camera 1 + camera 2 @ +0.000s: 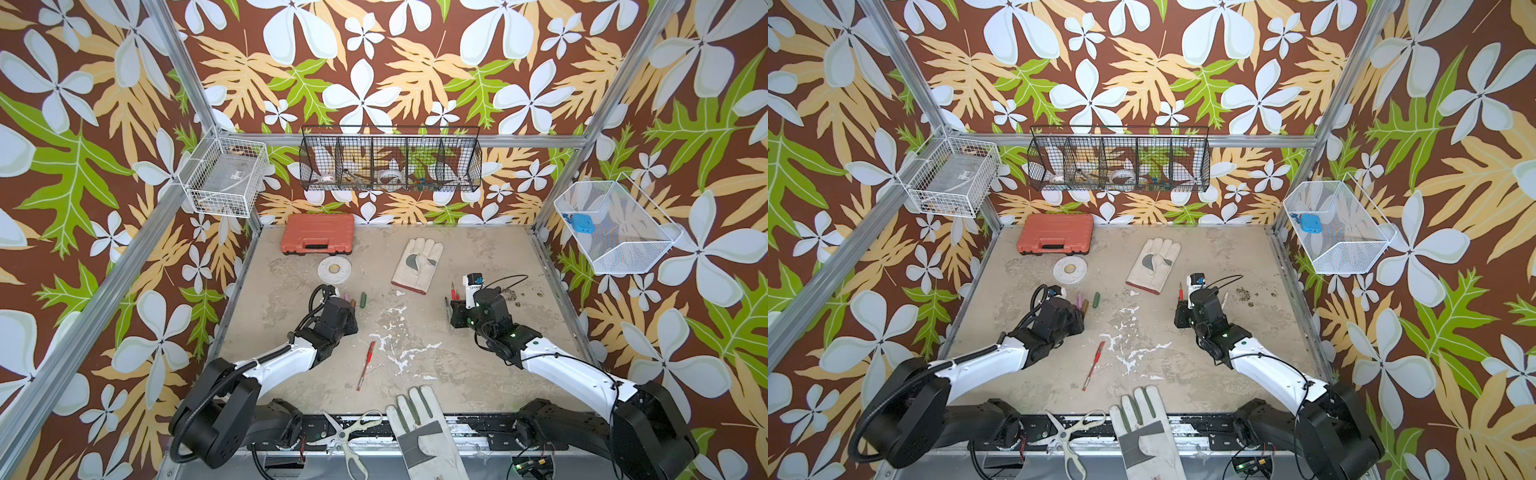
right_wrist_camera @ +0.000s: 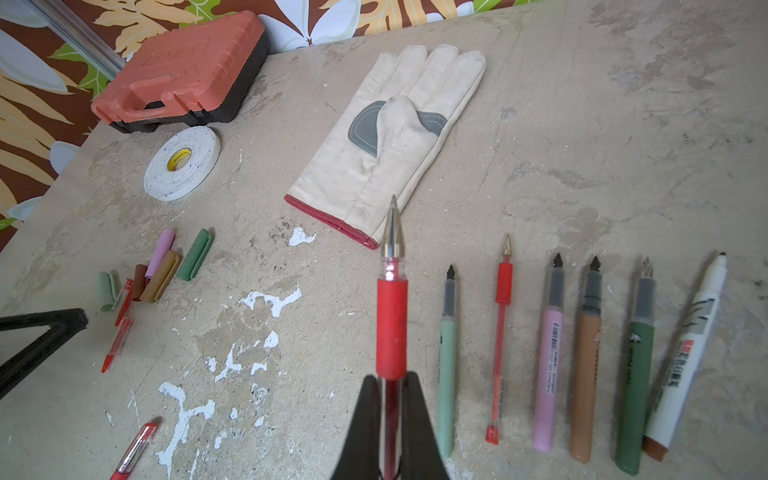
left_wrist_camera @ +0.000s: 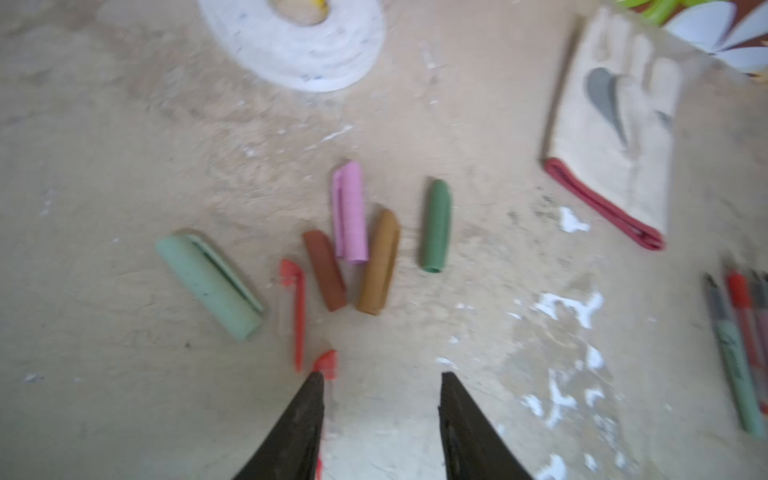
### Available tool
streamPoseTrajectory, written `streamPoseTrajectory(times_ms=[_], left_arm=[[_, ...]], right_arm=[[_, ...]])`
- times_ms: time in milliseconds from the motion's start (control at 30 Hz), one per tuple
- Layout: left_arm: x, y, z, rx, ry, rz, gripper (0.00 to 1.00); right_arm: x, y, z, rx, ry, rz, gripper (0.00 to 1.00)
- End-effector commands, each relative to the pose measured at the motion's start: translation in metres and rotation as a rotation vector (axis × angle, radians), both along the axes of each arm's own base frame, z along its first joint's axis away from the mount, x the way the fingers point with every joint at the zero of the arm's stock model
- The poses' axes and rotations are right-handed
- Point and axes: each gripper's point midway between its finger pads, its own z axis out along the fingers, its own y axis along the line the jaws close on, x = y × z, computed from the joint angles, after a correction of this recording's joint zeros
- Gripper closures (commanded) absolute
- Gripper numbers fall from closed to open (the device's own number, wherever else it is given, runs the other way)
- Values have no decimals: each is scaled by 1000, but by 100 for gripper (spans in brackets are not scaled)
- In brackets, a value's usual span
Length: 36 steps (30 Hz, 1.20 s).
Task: Open the pen caps
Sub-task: 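Release the red cap onto the caps with left while right carries pen to markers, then lower left gripper to the loose red pen while right sets pen beside markers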
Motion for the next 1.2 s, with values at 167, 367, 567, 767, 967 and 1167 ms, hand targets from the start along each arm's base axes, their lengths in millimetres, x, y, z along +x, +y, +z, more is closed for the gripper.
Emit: streamPoseTrajectory(times_ms=[167, 367, 567, 767, 967, 1167], left_arm=[[-21, -48, 54, -85, -262, -246, 44], [-34, -71, 61, -171, -299, -388, 41], [-36, -75, 60, -188, -287, -403, 41], [-32, -69, 53, -155, -256, -363, 40], [-29, -66, 49, -132, -241, -341, 39], [-21, -56, 38, -73, -185, -274, 39]], right_arm=[[11, -63, -28, 31, 87, -226, 100], [10, -137, -47, 55, 122, -454, 100], [13, -159, -56, 28, 145, -531, 100], [15, -166, -78, 63, 217, -539, 99], [19, -163, -104, 72, 299, -521, 95], [21, -162, -107, 75, 307, -517, 78]])
